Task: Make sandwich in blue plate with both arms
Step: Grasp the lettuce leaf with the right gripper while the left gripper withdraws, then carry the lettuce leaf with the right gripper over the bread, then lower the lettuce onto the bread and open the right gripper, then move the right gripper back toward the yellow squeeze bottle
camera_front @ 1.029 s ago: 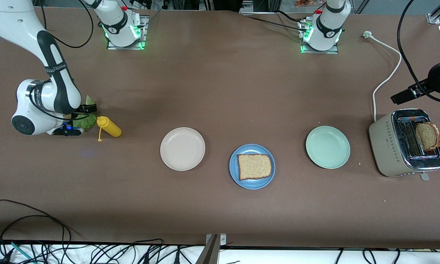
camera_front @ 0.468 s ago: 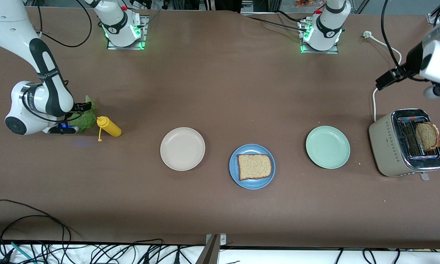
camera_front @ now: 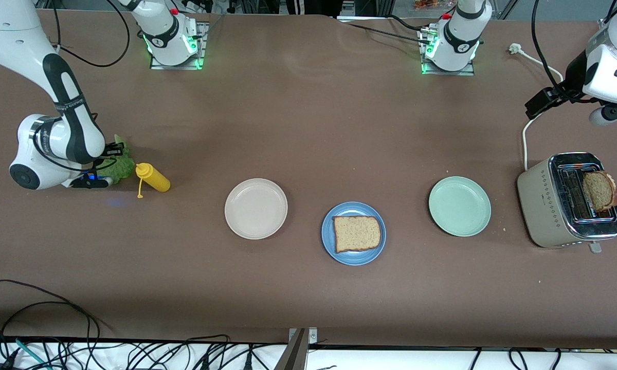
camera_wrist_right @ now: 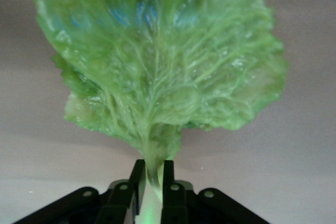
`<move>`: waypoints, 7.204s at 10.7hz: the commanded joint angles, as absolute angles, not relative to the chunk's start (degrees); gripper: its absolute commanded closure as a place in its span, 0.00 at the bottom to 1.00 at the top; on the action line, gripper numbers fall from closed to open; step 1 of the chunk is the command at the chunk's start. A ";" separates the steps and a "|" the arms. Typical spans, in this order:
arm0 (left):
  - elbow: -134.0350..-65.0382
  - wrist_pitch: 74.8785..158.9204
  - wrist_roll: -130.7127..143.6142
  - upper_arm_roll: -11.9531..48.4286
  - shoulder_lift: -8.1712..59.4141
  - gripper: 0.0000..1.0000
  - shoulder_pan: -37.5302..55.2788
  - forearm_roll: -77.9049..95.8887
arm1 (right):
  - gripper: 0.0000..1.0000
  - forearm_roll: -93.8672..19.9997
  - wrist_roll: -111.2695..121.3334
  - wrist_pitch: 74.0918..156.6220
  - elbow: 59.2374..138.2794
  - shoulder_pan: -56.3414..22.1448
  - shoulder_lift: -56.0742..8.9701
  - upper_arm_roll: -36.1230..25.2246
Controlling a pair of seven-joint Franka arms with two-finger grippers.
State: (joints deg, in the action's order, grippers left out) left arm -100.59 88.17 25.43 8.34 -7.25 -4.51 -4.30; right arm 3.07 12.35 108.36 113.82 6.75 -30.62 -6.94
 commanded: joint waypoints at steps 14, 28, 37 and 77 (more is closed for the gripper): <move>-89.65 90.09 12.57 10.20 0.09 0.00 -10.72 -0.44 | 1.00 2.81 12.48 71.27 70.42 3.17 -30.32 10.25; -89.65 89.47 12.57 -0.09 0.09 0.00 1.40 -0.62 | 1.00 22.73 -7.21 130.73 70.14 -28.99 -49.99 22.59; -89.56 88.33 12.66 0.18 0.18 0.00 0.97 -0.61 | 1.00 32.52 7.35 148.18 66.03 -30.06 -58.70 21.18; -89.65 88.24 11.87 -0.26 0.18 0.00 -2.37 -0.53 | 0.00 8.88 12.30 96.21 64.51 -14.18 -33.60 17.75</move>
State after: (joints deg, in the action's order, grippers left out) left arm -91.20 89.56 13.01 -0.51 -0.34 -2.05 0.66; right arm 11.12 12.08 105.31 59.47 -19.79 -40.85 17.35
